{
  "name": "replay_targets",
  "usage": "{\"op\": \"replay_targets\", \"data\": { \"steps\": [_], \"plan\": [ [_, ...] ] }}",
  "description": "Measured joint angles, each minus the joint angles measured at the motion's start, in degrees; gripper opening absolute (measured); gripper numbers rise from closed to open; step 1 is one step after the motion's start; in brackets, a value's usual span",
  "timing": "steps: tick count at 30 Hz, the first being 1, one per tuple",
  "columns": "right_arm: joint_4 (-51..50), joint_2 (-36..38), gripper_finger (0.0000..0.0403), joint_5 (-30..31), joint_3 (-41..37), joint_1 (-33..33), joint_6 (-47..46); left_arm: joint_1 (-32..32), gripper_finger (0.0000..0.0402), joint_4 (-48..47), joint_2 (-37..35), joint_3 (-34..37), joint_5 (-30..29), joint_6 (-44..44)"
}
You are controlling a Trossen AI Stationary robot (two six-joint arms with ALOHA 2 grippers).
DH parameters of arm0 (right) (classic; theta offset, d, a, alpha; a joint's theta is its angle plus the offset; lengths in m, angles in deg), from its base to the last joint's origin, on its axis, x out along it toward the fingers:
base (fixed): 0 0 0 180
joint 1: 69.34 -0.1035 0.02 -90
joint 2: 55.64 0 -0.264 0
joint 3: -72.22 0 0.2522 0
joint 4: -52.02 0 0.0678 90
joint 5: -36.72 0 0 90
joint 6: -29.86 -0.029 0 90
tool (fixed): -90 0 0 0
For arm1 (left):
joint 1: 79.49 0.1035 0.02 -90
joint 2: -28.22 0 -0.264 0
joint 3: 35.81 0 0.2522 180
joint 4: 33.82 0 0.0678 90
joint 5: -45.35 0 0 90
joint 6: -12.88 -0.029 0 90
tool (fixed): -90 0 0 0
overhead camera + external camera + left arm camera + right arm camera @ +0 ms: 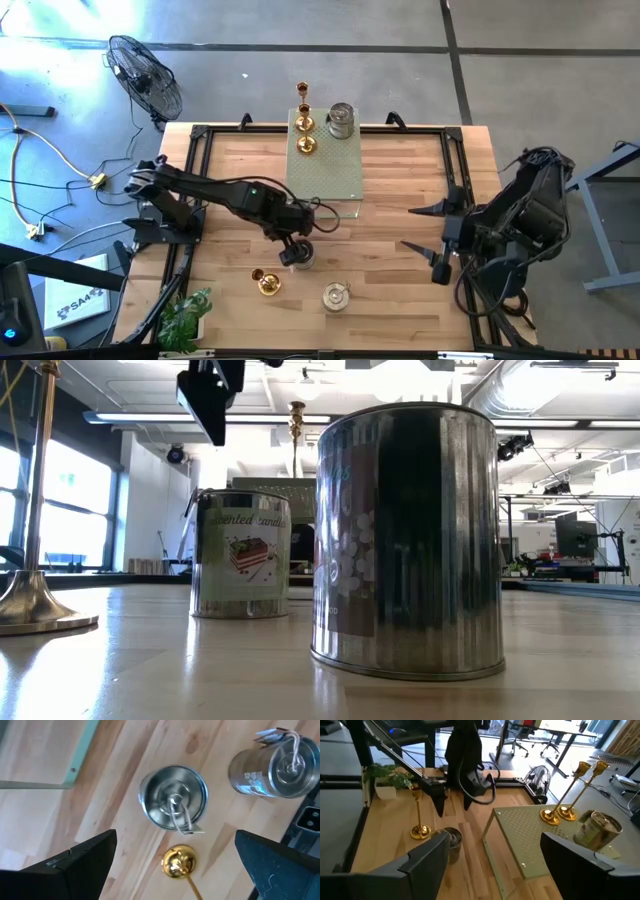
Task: Pick & Place candle stick holders
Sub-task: Put the green scented candle on the shelf aligned with the other green scented candle
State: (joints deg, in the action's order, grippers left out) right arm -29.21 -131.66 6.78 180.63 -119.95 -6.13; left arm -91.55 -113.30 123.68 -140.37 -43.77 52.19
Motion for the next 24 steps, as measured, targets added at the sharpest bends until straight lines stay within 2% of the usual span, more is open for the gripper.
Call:
{"op": "replay_targets", "data": {
  "steps": [4,12,24],
  "plan": [
    [5.95,-1.0,0.0307,0.61,0.0,0.0,2.63,-0.07,0.0399,-1.34,1.62,-0.04,-1.44,-1.11],
    [17.35,-2.06,0.0307,0.56,0.0,0.0,12.28,0.02,0.0399,-0.42,3.28,-0.02,-0.46,-1.62],
    [18.1,-3.37,0.0307,-0.55,0.0,0.0,4.16,0.02,0.0399,0.6,3.17,-0.04,1.69,-4.37]
  ]
}}
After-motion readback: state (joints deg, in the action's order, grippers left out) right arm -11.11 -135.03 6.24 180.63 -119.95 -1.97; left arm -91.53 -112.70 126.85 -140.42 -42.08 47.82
